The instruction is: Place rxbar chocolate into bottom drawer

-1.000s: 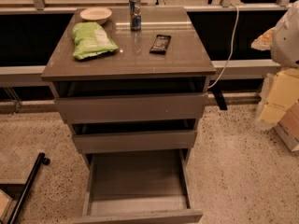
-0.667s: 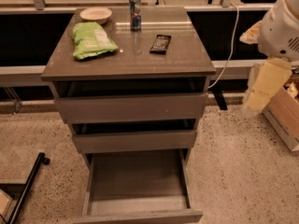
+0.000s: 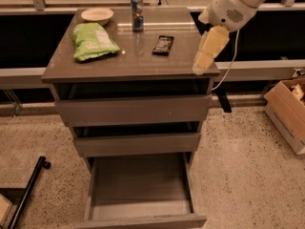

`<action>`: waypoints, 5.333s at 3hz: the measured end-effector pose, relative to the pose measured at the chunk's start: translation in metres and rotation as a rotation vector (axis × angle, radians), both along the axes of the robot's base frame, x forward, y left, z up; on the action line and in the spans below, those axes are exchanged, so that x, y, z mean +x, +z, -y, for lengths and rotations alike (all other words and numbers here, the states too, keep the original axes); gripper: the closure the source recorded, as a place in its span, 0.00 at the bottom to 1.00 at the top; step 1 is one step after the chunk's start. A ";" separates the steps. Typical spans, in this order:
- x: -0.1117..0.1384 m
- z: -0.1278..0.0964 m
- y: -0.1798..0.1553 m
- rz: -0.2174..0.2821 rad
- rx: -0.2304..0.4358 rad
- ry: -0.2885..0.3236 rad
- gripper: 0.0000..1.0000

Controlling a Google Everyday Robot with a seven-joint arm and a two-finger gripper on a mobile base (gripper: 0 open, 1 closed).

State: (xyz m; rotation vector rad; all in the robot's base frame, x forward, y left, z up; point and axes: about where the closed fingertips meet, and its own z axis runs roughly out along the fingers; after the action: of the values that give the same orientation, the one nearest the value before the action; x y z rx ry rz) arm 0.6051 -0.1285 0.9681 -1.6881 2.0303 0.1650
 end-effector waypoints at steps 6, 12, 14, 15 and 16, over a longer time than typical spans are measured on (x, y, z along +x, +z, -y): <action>0.197 -0.009 -0.113 0.046 0.449 -0.350 0.00; 0.274 -0.072 -0.152 0.031 0.546 -0.277 0.71; 0.273 -0.072 -0.149 0.031 0.546 -0.277 1.00; 0.273 -0.072 -0.147 0.031 0.546 -0.277 1.00; 0.273 -0.072 -0.147 0.031 0.546 -0.277 1.00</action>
Offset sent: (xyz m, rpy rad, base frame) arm 0.0052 0.0011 -0.0015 0.0199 0.0013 -0.0349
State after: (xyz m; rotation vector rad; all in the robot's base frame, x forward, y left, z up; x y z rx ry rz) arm 0.8778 -0.0566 0.8212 -1.0606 1.9395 0.5384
